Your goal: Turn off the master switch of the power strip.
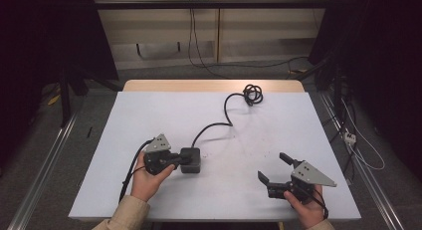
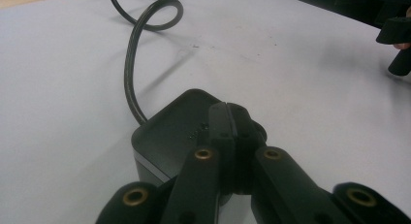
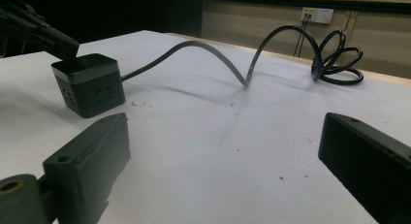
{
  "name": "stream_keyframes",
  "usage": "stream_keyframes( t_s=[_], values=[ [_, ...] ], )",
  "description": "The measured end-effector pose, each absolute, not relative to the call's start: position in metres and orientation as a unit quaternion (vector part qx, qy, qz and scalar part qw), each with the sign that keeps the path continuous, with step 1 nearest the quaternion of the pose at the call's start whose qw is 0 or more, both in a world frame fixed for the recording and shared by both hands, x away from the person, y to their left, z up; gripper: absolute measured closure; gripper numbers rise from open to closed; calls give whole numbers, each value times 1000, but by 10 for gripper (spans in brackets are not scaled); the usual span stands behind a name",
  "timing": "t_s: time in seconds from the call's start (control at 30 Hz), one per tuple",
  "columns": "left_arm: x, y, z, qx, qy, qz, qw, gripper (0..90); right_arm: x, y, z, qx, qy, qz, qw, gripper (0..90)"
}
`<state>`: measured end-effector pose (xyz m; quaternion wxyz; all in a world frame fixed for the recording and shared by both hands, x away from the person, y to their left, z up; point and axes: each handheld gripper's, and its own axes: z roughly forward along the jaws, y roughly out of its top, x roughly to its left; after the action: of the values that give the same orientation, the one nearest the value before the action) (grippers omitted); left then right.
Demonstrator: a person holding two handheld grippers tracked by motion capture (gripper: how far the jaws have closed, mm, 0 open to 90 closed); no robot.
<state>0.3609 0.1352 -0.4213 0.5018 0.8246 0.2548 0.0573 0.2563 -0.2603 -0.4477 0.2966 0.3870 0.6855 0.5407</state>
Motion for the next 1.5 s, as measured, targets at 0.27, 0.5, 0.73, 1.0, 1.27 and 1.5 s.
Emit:
stream_keyframes(
  t_s=[0.27, 0.5, 0.73, 1.0, 1.27, 1.5],
  values=[
    [361, 135, -421, 824, 255, 57, 502, 900, 256, -261, -448, 387, 686, 540, 297, 40],
    [361, 136, -421, 823, 257, 57, 504, 900, 256, -261, -448, 387, 686, 540, 297, 40],
    [360, 136, -422, 820, 260, 55, 508, 890, 256, -260, -448, 385, 686, 541, 296, 40],
    [359, 135, -420, 820, 263, 55, 505, 790, 256, -261, -448, 387, 686, 541, 297, 40],
    [358, 138, -415, 816, 275, 54, 506, 695, 256, -261, -447, 386, 686, 541, 297, 40],
    [358, 142, -413, 808, 289, 49, 511, 551, 256, -261, -448, 387, 685, 541, 296, 40]
  ],
)
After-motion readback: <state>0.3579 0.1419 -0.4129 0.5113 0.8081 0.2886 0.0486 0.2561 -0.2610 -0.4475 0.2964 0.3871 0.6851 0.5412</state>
